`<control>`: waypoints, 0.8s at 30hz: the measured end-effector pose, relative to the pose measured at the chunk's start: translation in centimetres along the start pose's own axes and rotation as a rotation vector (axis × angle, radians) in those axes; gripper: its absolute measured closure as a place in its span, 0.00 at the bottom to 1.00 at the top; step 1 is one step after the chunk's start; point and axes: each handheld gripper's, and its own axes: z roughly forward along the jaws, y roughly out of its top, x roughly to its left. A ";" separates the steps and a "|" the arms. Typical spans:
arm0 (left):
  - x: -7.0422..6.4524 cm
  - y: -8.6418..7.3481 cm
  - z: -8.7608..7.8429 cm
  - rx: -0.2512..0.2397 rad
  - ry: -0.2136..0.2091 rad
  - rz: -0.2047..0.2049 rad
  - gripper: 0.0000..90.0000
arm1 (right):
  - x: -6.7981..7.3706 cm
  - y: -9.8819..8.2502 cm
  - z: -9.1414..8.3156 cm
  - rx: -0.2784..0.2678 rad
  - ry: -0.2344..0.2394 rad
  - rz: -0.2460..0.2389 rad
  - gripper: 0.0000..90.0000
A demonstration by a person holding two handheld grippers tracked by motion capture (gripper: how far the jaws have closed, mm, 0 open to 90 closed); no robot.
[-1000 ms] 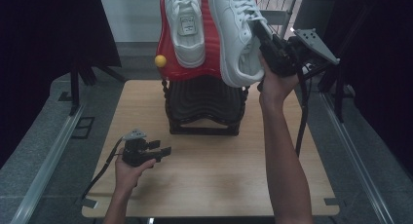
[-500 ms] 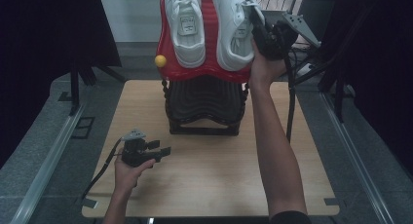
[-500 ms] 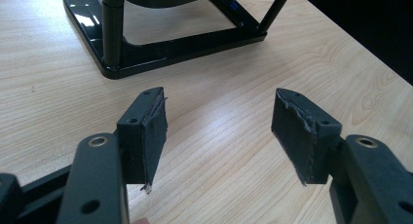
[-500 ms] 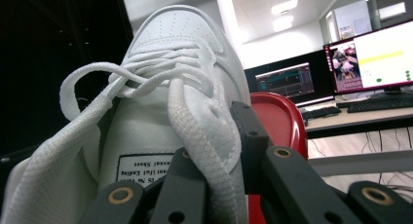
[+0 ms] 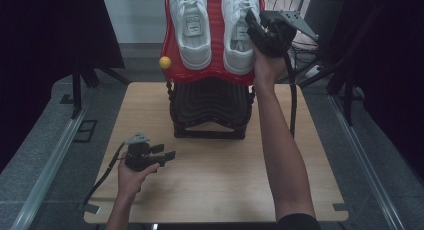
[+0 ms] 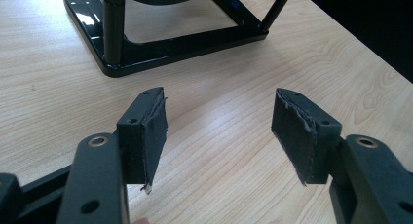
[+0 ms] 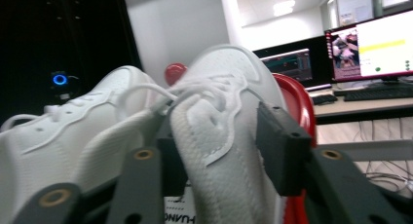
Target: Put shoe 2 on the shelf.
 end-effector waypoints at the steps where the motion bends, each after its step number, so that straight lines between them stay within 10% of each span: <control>1: -0.1 0.0 0.0 0.000 0.000 -0.006 0.42 | 0.0 0.1 -0.1 0.008 0.020 0.006 0.56; 24: -0.1 0.0 0.1 0.009 0.014 -0.002 0.42 | -2.6 0.0 -7.1 0.100 0.250 -0.068 0.53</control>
